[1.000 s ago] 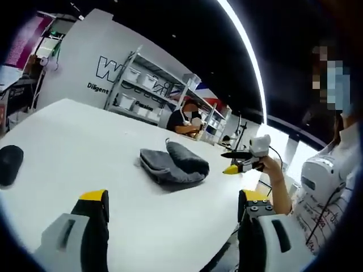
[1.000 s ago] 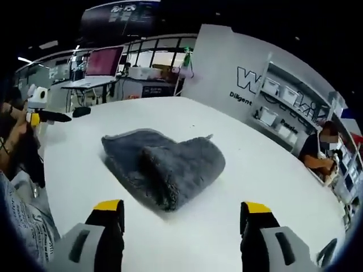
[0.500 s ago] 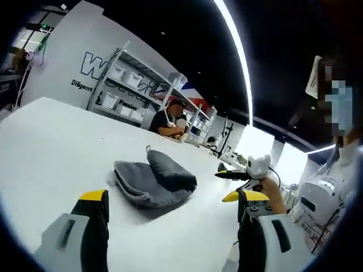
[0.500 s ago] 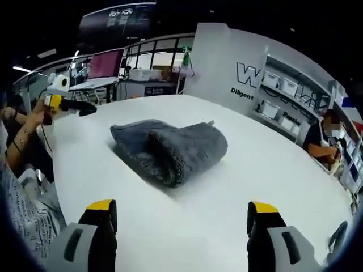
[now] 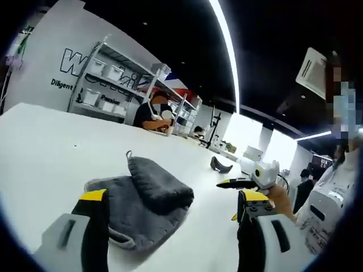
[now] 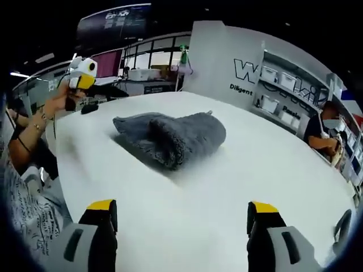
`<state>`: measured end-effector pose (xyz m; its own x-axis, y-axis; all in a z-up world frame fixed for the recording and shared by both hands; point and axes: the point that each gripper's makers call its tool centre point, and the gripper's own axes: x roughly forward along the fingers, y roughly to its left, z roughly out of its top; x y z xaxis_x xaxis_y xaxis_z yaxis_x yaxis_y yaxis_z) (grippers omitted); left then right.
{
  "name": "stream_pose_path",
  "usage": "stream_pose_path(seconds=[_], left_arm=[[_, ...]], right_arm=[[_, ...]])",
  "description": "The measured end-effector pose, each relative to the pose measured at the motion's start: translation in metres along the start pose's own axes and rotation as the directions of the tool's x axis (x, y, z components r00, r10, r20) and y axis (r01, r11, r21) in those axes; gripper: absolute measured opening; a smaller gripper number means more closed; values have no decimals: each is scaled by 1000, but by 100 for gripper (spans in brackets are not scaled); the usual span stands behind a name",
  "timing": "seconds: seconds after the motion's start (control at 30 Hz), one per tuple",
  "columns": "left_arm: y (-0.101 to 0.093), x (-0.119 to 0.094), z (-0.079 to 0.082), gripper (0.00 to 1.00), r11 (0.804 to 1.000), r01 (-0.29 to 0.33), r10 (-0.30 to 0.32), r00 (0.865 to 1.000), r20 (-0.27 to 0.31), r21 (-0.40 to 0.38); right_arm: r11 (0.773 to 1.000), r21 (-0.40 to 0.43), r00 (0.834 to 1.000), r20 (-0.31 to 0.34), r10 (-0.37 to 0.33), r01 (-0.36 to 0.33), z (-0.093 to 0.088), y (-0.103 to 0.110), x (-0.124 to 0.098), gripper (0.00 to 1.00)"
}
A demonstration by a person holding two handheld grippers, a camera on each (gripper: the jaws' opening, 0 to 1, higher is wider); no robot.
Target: Fold the towel on the table until its edges align and the towel forms a compact rectangular stack.
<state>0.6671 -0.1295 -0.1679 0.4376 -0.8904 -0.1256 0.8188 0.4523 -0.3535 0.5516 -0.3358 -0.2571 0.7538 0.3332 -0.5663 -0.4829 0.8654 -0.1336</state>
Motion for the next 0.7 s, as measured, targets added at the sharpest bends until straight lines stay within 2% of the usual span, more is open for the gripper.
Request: stream_pose_path(seconds=[0.13, 0.3, 0.43, 0.7], left_arm=[[0, 23, 1, 97, 1000, 5, -5, 999, -34, 13], [6, 45, -4, 94, 1000, -5, 6, 997, -79, 23], [13, 63, -6, 81, 1000, 3, -2, 998, -67, 25], [23, 84, -31, 81, 999, -14, 10, 994, -107, -35]], right_arm=[[1000, 3, 1000, 6, 17, -17, 2, 4, -3, 99], [1000, 15, 1000, 19, 11, -11, 5, -1, -7, 99], [1000, 21, 1000, 20, 2, -2, 2, -8, -8, 99], [999, 33, 1000, 16, -12, 11, -7, -15, -13, 99]])
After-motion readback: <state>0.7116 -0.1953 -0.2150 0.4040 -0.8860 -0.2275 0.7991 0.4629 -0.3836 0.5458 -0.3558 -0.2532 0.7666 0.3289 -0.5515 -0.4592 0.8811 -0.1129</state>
